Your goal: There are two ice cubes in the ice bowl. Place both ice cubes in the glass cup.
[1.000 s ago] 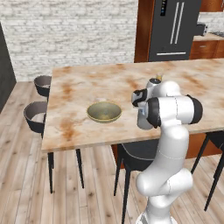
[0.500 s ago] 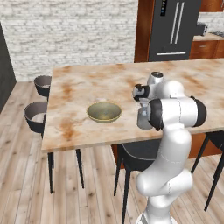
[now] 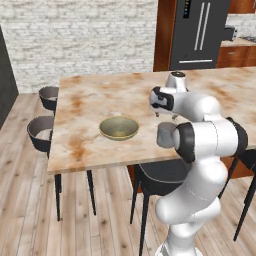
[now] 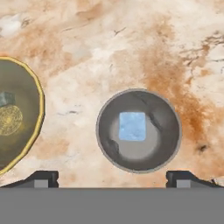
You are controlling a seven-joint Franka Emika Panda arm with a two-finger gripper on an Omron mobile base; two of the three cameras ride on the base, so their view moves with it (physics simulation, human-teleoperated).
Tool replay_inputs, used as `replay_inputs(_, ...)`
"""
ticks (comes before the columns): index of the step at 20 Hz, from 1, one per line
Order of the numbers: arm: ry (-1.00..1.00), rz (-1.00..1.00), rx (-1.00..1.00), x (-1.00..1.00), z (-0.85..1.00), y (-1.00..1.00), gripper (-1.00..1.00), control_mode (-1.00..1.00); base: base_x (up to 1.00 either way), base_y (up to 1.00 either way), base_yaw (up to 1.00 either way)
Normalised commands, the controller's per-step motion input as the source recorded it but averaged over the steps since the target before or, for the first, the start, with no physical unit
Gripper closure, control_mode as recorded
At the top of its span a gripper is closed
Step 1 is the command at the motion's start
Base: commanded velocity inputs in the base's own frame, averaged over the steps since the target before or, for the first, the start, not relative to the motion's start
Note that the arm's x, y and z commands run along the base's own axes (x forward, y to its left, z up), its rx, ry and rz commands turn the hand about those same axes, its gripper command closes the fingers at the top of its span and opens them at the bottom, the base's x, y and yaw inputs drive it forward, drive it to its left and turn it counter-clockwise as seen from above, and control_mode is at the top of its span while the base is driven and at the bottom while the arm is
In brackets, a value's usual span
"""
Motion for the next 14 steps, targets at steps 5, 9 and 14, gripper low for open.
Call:
replay_inputs(5, 0.0, 0.07, 0.01, -0.39, 0.0, 1.0, -1.0, -1.0, 0.0, 0.0, 0.0)
replay_inputs(9, -0.03, 0.01, 0.0, 0.03, 0.0, 1.0, -1.0, -1.0, 0.0, 0.0, 0.0)
replay_inputs(14, -0.02, 0.0, 0.0, 0.36, -0.04, 0.78, -1.0, -1.0, 0.0, 0.0, 0.0)
